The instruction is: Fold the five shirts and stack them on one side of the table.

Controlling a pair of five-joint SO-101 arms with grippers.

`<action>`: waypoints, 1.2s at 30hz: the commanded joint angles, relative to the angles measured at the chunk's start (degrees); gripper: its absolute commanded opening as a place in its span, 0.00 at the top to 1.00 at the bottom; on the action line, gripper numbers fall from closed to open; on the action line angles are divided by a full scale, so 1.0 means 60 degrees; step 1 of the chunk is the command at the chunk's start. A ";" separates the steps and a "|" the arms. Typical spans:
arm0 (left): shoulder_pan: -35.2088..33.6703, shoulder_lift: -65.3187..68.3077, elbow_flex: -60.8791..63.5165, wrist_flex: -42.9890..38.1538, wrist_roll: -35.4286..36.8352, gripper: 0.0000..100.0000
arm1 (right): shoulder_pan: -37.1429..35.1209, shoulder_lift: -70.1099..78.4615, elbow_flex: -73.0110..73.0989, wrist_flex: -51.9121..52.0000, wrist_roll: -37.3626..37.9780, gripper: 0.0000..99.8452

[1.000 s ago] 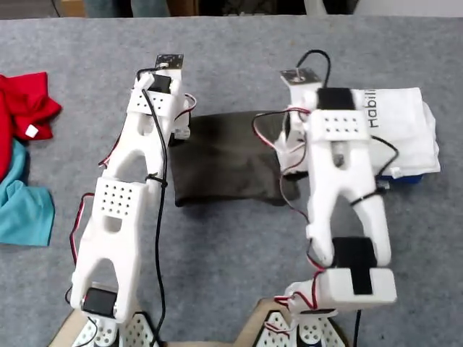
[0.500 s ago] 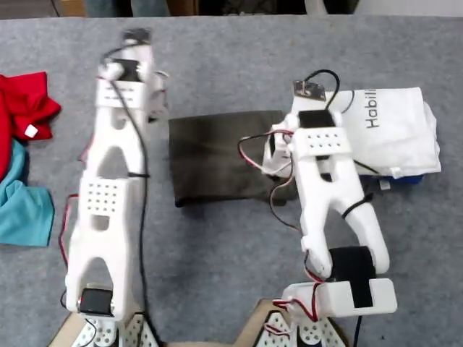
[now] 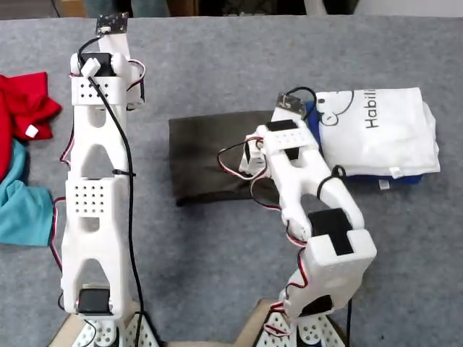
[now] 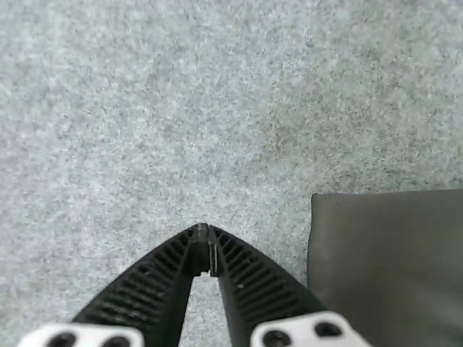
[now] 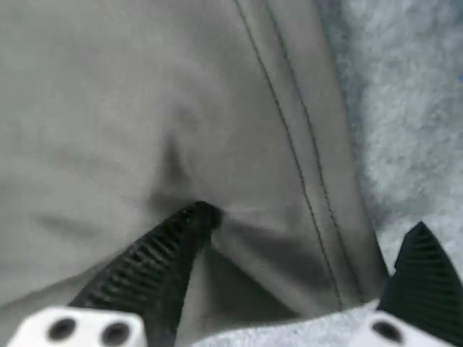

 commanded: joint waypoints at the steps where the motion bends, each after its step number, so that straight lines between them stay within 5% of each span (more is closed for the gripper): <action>1: -0.0095 -0.0513 -0.0462 0.0015 -0.0117 0.97 | 0.0015 0.0608 0.0022 -0.0190 -0.0234 0.61; 9: -0.0095 -0.0527 -0.0462 0.0015 -0.0117 0.97 | 0.0571 0.0667 0.0022 -0.0073 0.0147 0.94; 21: -0.0022 -0.0557 -0.0462 0.0015 -0.0073 0.97 | 0.0645 0.0667 -0.1707 0.1788 0.0469 0.92; 25: 0.0110 -0.0630 -0.0462 0.0029 -0.0073 0.96 | 0.0381 0.0725 -0.1839 0.1714 0.0835 0.99; 32: 0.0857 -0.1656 0.1165 0.0059 0.0498 0.70 | 0.0264 0.0725 -0.1092 0.0733 0.1143 0.99; 36: 0.1311 -0.2418 0.3011 0.0059 0.0542 0.71 | 0.0264 0.0667 -0.0799 0.0381 0.1158 0.99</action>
